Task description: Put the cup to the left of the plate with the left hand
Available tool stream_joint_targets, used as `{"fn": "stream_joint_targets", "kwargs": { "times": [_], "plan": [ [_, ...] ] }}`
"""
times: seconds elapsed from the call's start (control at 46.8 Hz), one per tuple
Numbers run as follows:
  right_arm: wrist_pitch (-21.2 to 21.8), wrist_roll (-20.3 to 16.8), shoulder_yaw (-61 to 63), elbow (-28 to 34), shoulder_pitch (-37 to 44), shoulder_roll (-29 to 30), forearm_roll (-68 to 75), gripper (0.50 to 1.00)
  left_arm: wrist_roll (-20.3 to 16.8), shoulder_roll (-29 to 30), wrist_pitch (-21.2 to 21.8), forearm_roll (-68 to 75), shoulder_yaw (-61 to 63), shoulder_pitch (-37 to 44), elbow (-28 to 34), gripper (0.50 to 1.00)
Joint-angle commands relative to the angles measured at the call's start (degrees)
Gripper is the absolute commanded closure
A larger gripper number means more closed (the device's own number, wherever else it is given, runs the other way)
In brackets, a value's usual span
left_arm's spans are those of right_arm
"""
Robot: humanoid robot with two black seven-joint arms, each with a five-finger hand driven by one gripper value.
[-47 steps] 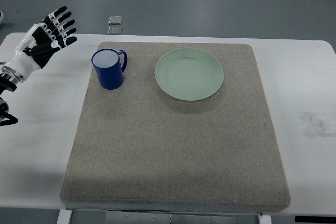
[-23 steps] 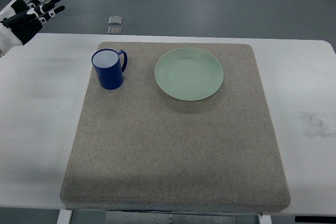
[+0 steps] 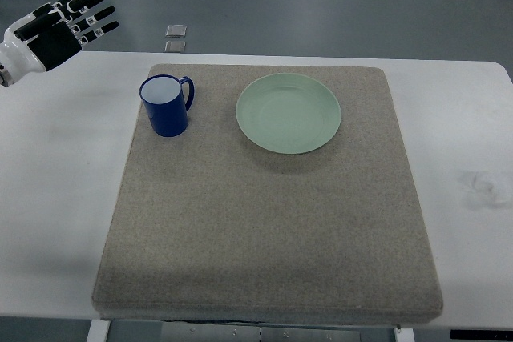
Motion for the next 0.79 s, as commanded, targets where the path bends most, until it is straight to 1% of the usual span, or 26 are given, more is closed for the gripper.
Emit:
{"fn": "stream_joint_targets", "kwargs": {
  "times": [0.0,0.192,0.769],
  "plan": [
    [0.00,0.00,0.00,0.00,0.00,0.00,0.00,0.568,-0.06,-0.01,-0.01,0.06,-0.04,-0.54,-0.11,0.501],
    [0.00,0.00,0.00,0.00,0.00,0.00,0.00,0.568,-1.12,-0.01,-0.01,0.15,-0.04,-0.54,-0.20,0.501],
    [0.00,0.00,0.00,0.00,0.00,0.00,0.00,0.568,-1.21,-0.01,-0.19,0.15,-0.04,-0.54,-0.29,0.501]
  ]
}}
